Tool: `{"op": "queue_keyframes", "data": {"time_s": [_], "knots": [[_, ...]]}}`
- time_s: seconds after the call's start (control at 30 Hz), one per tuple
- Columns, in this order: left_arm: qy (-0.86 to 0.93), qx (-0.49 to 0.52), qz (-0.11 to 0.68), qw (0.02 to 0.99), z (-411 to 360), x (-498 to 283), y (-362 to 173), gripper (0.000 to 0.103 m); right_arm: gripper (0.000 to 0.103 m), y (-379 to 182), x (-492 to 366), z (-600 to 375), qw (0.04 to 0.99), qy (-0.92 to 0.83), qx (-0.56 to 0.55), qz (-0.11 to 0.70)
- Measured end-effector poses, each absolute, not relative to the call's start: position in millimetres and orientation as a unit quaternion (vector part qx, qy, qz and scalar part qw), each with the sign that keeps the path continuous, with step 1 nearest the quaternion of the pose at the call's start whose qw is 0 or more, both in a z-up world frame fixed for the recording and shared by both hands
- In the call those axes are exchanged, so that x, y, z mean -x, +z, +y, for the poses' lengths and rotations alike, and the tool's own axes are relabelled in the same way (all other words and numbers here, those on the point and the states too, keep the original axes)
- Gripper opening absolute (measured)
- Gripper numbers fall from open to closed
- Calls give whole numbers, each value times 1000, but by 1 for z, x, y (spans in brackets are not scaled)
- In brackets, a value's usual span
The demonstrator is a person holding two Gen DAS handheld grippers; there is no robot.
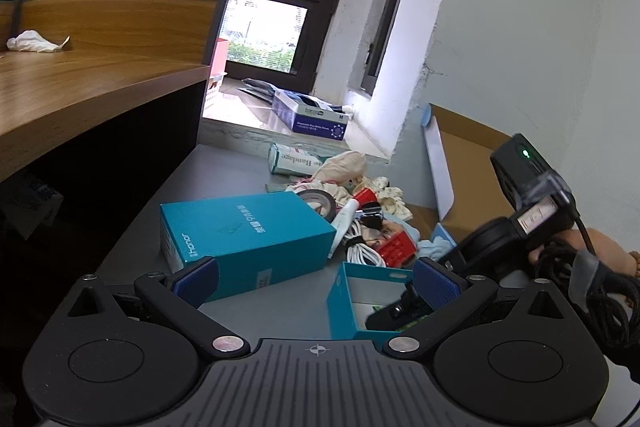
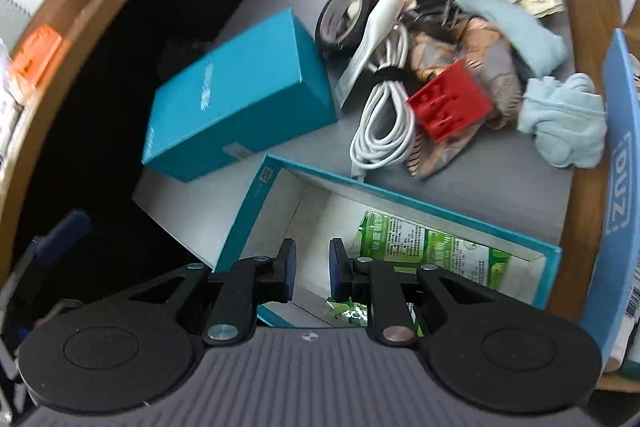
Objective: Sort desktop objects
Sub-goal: 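Open the right gripper to release the packet and withdraw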
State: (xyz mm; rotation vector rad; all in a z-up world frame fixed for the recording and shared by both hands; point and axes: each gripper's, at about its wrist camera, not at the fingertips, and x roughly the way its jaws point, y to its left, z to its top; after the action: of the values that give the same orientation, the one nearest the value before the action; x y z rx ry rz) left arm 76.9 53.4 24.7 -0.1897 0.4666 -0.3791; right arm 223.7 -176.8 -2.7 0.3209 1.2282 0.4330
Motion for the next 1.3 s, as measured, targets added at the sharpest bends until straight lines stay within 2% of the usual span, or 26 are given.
{"op": "queue_keyframes", "data": {"time_s": [0.4, 0.6, 0.7, 0.77, 0.83, 1.0, 1.07, 1.13, 1.3], "knots": [[-203, 100, 239, 944, 52, -89, 17, 103, 20, 2, -210, -203, 790, 172, -140, 572], [-200, 96, 244, 944, 51, -94, 19, 103, 23, 16, -200, -217, 802, 202, -185, 530], [-215, 95, 240, 942, 45, -99, 23, 103, 43, 29, -193, -226, 823, 209, -206, 487], [-230, 92, 226, 942, 39, -102, 25, 103, 76, 37, -184, -233, 846, 204, -209, 446], [-253, 80, 210, 941, 30, -106, 27, 103, 89, 44, -172, -242, 867, 197, -209, 408], [-299, 11, 189, 935, 0, -128, 34, 103, 91, 50, -149, -272, 882, 201, -226, 361], [-304, -21, 182, 935, -12, -135, 35, 103, 95, 50, -140, -283, 890, 197, -226, 344], [-317, -44, 184, 929, -23, -145, 35, 103, 98, 50, -130, -290, 904, 182, -213, 322], [-364, -77, 212, 904, -45, -175, 32, 103, 100, 44, -112, -301, 930, 155, -176, 285]]}}
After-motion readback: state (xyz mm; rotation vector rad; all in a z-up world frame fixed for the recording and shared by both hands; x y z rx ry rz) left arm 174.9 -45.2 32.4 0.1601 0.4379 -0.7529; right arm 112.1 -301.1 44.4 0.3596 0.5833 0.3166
